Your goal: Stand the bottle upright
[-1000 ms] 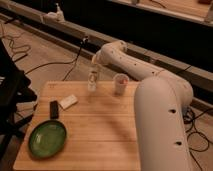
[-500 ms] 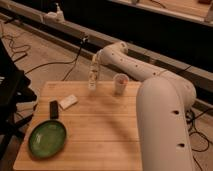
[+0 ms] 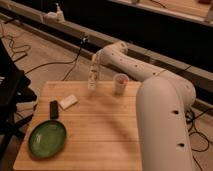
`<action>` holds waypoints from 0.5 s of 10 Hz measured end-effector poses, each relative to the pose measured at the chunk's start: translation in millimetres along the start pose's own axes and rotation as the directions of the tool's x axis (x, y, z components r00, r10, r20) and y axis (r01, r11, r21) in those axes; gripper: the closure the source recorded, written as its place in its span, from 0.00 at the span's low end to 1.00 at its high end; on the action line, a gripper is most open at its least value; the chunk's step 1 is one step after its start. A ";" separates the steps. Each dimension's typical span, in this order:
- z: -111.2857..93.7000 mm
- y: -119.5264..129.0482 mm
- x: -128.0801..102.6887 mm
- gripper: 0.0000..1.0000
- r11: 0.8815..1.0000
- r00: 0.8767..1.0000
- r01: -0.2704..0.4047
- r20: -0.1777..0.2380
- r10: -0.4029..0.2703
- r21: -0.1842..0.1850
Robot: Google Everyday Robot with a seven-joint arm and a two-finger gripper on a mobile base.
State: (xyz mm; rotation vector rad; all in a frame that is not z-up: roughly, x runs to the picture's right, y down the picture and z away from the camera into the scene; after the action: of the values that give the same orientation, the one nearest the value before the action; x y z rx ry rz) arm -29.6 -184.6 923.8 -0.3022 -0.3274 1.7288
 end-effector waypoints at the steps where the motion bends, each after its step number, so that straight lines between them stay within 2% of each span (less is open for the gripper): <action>1: 0.0 -0.1 0.0 1.00 1.000 1.000 0.000 0.000 0.000 0.000; 2: 0.1 0.0 0.3 0.98 1.000 1.000 0.000 -0.001 0.000 0.001; 5: 3.2 -3.4 9.4 0.71 1.000 0.999 0.005 -0.038 -0.005 0.019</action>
State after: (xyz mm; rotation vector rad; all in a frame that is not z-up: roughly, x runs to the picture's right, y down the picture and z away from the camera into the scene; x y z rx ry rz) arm -29.4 -175.0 927.9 -0.3194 -0.2836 1.7184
